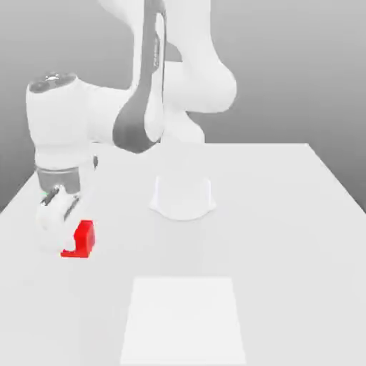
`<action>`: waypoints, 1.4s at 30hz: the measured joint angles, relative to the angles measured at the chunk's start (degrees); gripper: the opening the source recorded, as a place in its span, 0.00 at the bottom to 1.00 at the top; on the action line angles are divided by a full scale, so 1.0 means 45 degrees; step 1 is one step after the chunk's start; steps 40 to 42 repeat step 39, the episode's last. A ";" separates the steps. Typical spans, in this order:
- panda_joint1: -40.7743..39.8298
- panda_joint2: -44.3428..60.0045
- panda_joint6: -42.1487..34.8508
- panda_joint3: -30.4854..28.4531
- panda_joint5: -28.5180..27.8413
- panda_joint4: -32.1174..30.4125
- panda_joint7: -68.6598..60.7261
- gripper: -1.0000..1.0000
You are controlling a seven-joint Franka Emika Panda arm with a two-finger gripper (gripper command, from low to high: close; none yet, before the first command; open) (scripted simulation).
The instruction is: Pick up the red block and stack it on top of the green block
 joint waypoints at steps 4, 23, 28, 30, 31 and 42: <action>-0.1577 -0.0466 -0.0186 -0.0965 -0.0464 -0.0263 0.1364 0.00; -0.5932 -0.0445 0.0584 -0.3841 -0.0534 -0.1098 0.4535 0.00; -0.5487 0.0354 0.1257 -0.4008 0.0512 -0.1082 0.3823 0.00; -0.5334 0.0663 0.1513 -0.4031 0.0932 -0.1072 0.3532 0.00; -0.5266 0.0814 0.1639 -0.4032 0.1140 -0.1067 0.3387 0.00; -0.5036 0.1900 0.2601 -0.3905 0.2583 -0.1012 0.2352 0.00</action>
